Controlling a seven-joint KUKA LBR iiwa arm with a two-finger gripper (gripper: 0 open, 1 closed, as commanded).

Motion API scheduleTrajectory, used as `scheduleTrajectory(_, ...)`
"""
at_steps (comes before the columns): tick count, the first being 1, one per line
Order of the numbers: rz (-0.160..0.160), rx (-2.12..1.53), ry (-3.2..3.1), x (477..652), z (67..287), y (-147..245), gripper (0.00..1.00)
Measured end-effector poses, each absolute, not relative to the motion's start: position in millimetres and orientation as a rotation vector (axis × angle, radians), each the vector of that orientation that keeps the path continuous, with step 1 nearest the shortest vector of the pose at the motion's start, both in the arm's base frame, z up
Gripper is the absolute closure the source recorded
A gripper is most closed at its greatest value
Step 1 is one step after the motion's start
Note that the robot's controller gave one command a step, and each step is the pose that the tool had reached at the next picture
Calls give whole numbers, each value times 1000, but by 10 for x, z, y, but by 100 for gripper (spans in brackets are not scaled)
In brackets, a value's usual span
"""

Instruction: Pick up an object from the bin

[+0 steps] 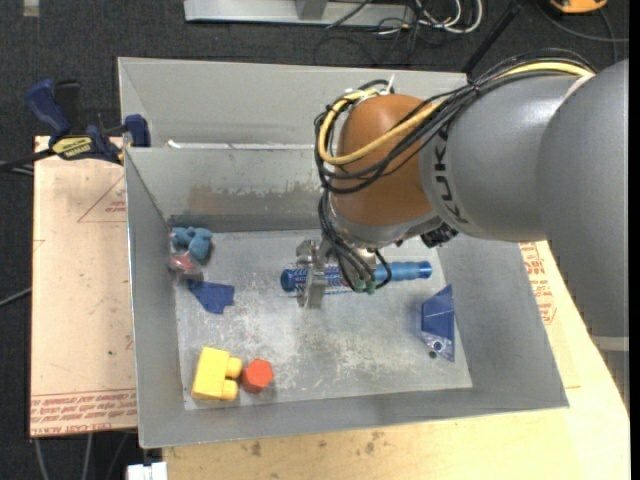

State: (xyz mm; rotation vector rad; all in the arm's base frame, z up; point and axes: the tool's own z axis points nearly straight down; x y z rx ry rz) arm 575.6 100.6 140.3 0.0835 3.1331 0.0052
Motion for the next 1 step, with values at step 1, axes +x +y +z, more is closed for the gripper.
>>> scheduleTrajectory(1, 4, 83, 3137, 5763, 1618, 1010, 100)
